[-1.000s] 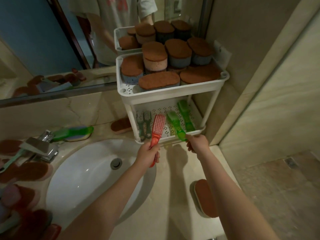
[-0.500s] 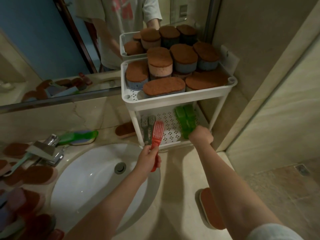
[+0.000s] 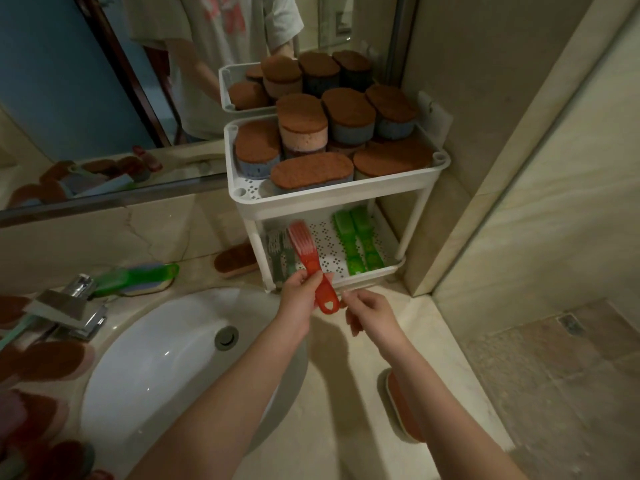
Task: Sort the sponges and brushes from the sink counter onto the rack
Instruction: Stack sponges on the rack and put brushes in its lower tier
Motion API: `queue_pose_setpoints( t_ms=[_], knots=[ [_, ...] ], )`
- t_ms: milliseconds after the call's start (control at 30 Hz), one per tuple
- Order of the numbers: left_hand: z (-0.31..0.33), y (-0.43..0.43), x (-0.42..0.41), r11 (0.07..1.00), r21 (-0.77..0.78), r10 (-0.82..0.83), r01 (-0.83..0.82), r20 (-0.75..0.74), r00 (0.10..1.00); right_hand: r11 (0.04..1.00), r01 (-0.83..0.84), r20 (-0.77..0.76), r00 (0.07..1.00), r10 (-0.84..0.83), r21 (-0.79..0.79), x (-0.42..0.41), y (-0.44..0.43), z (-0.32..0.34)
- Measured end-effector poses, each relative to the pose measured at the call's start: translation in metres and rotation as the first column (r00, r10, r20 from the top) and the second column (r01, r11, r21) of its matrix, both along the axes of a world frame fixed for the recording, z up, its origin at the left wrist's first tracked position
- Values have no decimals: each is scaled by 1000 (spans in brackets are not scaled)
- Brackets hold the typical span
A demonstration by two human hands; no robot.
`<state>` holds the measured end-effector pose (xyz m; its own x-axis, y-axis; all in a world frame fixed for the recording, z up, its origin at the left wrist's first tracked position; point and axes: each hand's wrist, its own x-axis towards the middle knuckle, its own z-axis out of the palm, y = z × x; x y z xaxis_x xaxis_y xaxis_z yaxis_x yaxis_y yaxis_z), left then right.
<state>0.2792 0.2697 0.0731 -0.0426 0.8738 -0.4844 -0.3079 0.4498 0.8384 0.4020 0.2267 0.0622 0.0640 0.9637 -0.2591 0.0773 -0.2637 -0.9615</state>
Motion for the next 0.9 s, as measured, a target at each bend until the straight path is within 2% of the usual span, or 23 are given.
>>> queue_pose_setpoints(
  t_ms=[100, 233, 500, 567, 700, 800, 900],
  knots=[
    [-3, 6, 7, 1000, 17, -7, 8, -68, 998, 1000, -2, 56, 998, 2, -5, -5, -3, 2],
    [-9, 5, 6, 997, -18, -75, 73, -177, 981, 994, 48, 180, 983, -29, -103, -5, 8, -4],
    [-15, -10, -49, 991, -65, -131, 115, -372, 919, 969, 134, 431, 902, -32, -209, -6, 75, -8],
    [-17, -10, -61, 992, -73, -124, 104, -374, 919, 965, 142, 549, 836, 3, -222, -10, 83, -4],
    [-15, -9, -76, 994, -64, -105, 86, -415, 904, 959, 106, 791, 594, 150, -262, -16, 98, 10],
    [-14, -8, -80, 995, -52, -99, 84, -434, 896, 946, 56, 840, 478, 256, -320, -19, 106, 8],
    [-13, -5, -77, 995, -47, -104, 93, -426, 899, 947, 29, 878, 386, 285, -320, -19, 109, 0]
  ],
)
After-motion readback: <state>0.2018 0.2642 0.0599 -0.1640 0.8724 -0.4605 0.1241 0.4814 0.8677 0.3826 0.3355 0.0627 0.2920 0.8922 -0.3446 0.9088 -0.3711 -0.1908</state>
